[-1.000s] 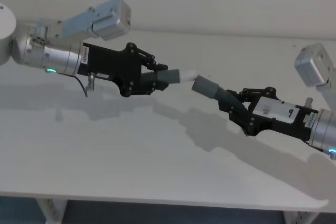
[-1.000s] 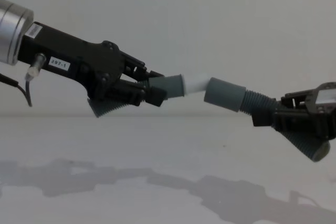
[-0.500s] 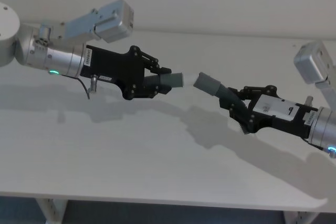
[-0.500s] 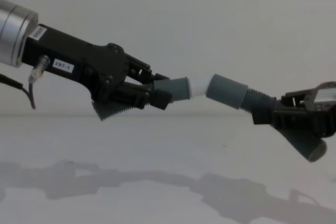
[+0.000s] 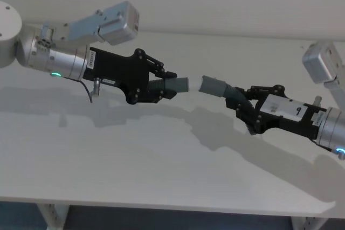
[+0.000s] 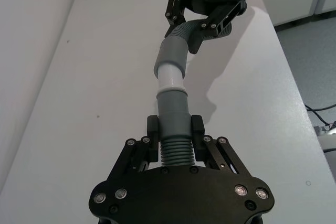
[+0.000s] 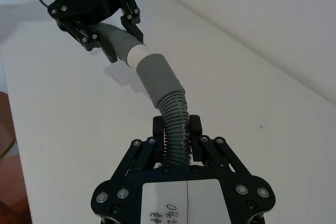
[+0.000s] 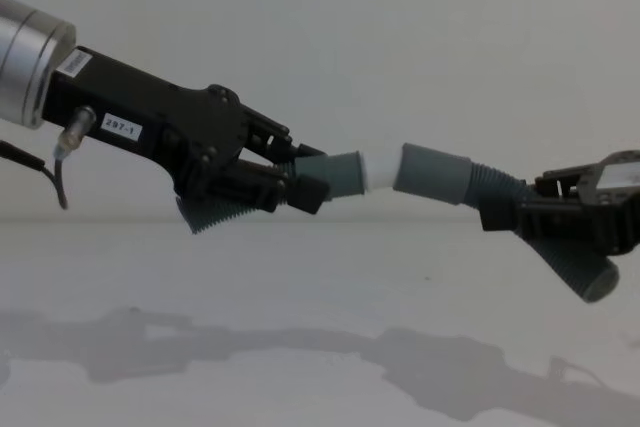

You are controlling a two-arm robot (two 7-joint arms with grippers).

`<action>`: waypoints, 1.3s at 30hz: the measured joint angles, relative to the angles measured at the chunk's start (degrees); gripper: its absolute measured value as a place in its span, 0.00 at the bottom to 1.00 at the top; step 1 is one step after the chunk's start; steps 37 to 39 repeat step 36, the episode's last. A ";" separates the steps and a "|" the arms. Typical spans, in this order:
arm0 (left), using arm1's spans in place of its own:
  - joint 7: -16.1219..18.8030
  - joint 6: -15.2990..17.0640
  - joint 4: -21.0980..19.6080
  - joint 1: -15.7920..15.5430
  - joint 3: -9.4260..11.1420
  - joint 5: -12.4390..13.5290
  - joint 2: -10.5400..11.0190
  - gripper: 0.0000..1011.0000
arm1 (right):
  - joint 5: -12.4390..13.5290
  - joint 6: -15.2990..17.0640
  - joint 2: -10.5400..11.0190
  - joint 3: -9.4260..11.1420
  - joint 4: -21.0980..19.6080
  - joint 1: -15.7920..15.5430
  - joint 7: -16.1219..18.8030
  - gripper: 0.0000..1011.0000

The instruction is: Use both hands to pick up one end of the pipe from the table, align the ends, and insert them.

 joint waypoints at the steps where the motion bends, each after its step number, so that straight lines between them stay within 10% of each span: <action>1: -0.04 0.02 0.01 -0.07 0.09 0.00 0.01 0.35 | -0.04 -0.16 0.07 -0.06 0.00 0.05 0.01 0.27; 39: 0.20 0.66 0.63 -1.24 1.59 0.46 -0.09 0.35 | -1.11 -3.20 1.62 -1.32 -0.36 0.98 1.01 0.27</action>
